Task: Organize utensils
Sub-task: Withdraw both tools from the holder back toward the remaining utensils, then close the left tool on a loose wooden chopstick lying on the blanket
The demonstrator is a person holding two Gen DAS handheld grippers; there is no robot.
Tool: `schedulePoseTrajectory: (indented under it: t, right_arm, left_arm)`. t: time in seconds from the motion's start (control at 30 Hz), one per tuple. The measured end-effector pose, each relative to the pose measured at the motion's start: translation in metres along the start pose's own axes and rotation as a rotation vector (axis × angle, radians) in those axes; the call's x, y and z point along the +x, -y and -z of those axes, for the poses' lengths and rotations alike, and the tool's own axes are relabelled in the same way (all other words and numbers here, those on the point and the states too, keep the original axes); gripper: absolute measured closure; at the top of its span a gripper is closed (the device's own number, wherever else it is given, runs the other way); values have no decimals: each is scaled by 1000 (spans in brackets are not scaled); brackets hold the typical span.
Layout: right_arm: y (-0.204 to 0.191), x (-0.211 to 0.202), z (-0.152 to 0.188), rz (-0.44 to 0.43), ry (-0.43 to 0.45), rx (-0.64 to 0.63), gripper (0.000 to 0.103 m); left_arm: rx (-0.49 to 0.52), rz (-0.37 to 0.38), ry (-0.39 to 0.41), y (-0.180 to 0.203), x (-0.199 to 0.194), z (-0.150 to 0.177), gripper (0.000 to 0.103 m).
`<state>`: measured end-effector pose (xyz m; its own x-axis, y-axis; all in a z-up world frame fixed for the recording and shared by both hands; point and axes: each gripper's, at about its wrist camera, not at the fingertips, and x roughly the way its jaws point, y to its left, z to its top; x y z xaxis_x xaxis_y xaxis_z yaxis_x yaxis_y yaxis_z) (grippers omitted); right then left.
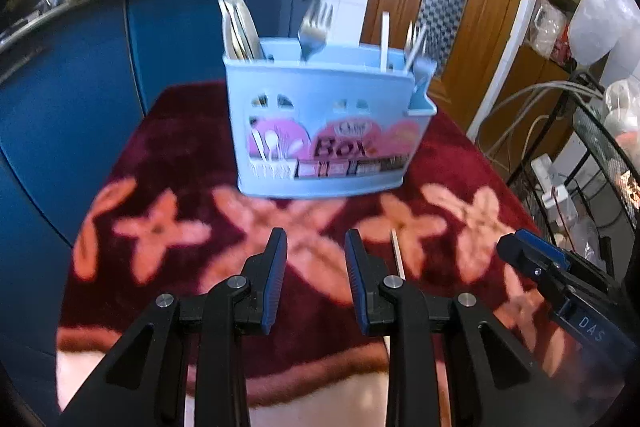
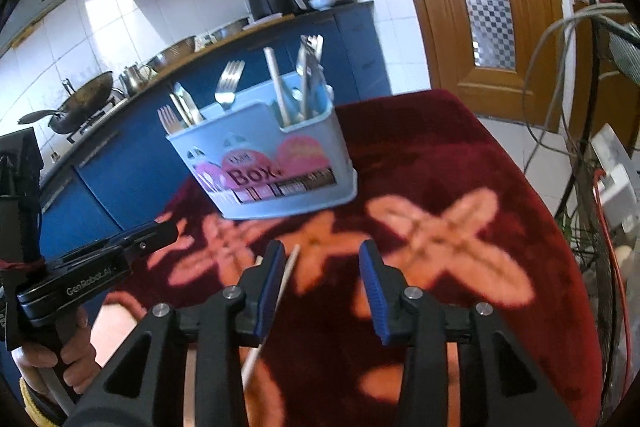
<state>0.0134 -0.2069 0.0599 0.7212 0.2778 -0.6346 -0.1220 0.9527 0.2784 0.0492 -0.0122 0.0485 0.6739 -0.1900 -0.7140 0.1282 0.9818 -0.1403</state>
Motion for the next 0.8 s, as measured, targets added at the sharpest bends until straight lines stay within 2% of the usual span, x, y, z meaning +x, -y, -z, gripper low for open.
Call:
schedulePoseTrajectory:
  t: [0.27, 0.43, 0.8]
  right_arm:
    - [18, 6, 11, 9, -38, 30, 58]
    - [24, 10, 16, 6, -55, 50, 53]
    - [34, 8, 20, -1, -64, 67, 53]
  left_arm:
    - [-3, 51, -107, 10, 24, 14, 73]
    - [29, 36, -149, 22, 36, 21, 73]
    - [77, 59, -233, 42, 51, 30, 73]
